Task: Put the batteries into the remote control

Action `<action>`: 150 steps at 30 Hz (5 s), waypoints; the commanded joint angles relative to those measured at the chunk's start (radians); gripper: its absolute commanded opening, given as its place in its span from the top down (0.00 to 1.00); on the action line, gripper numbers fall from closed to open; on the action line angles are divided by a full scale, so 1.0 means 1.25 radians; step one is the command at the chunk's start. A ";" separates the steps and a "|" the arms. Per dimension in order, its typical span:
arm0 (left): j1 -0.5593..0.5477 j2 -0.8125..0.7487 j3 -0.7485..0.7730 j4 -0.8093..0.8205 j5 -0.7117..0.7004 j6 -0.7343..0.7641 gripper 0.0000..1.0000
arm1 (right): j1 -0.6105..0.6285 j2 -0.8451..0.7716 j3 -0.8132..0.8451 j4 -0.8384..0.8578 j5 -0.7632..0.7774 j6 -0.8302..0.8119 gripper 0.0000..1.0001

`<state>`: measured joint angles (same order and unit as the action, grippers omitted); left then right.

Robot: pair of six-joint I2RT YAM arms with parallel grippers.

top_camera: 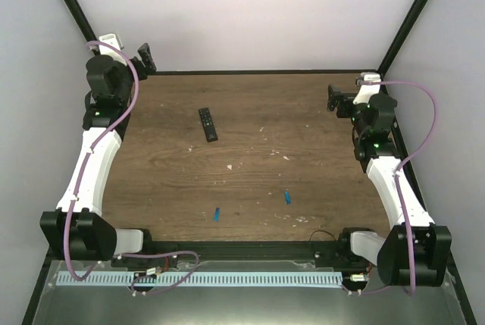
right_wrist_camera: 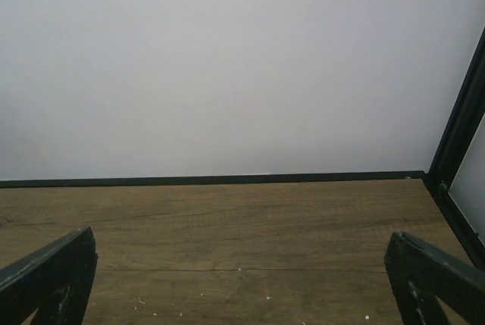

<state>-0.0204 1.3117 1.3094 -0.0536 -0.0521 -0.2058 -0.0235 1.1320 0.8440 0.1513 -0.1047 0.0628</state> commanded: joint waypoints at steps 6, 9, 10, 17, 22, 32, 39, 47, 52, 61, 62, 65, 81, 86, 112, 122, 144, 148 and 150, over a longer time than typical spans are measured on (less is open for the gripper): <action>-0.001 0.015 0.034 -0.005 -0.073 -0.036 0.00 | -0.008 0.003 0.038 0.023 0.000 -0.011 0.00; 0.028 0.019 0.038 -0.016 -0.096 -0.100 0.00 | -0.007 0.003 0.037 0.023 0.007 -0.011 0.00; 0.043 0.016 0.029 -0.008 -0.089 -0.112 0.00 | -0.007 0.004 0.036 0.022 0.009 -0.011 0.00; 0.115 -0.004 -0.082 0.070 0.080 -0.125 0.00 | -0.007 0.016 0.048 0.011 0.008 -0.010 0.00; 0.108 0.037 -0.081 0.066 0.156 -0.123 0.00 | -0.007 0.033 0.074 -0.021 0.017 -0.001 0.00; -0.012 0.386 0.332 -0.405 0.146 -0.087 0.00 | -0.007 0.206 0.264 -0.299 0.053 0.031 0.00; -0.038 0.670 0.625 -0.725 0.214 -0.162 0.05 | 0.006 0.332 0.373 -0.468 0.034 0.096 0.00; -0.158 0.733 0.683 -0.753 0.029 -0.181 0.09 | 0.069 0.452 0.448 -0.560 0.079 0.120 0.00; -0.183 0.750 0.684 -0.726 0.072 -0.236 0.10 | 0.086 0.487 0.481 -0.560 0.064 0.121 0.00; -0.223 0.833 0.785 -0.839 -0.057 -0.287 0.10 | 0.104 0.530 0.517 -0.576 0.059 0.118 0.00; -0.225 0.843 0.791 -0.849 -0.055 -0.289 0.10 | 0.106 0.532 0.517 -0.576 0.055 0.119 0.00; -0.226 0.862 0.788 -0.863 -0.029 -0.309 0.10 | 0.111 0.538 0.514 -0.575 0.043 0.123 0.00; -0.229 0.918 0.730 -0.866 0.056 -0.321 0.20 | 0.119 0.551 0.502 -0.564 0.008 0.124 0.00; -0.229 0.934 0.718 -0.865 0.061 -0.325 0.22 | 0.119 0.555 0.503 -0.562 0.005 0.123 0.00; -0.228 0.982 0.699 -0.878 0.092 -0.306 0.74 | 0.119 0.553 0.500 -0.564 0.002 0.121 0.00; -0.214 0.921 0.636 -0.775 0.265 -0.223 1.00 | 0.139 0.520 0.446 -0.500 -0.129 0.073 0.00; -0.270 0.799 0.554 -0.594 0.437 -0.330 1.00 | 0.305 0.699 0.547 -0.434 -0.439 0.185 0.14; -0.285 0.789 0.539 -0.568 0.452 -0.352 1.00 | 0.307 0.711 0.545 -0.407 -0.459 0.199 0.15; -0.291 0.785 0.537 -0.562 0.453 -0.359 1.00 | 0.309 0.717 0.542 -0.396 -0.473 0.209 0.17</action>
<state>-0.3717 2.3363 1.9945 -0.8032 0.4816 -0.6147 0.3557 2.0224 1.4902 -0.3920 -0.6365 0.2897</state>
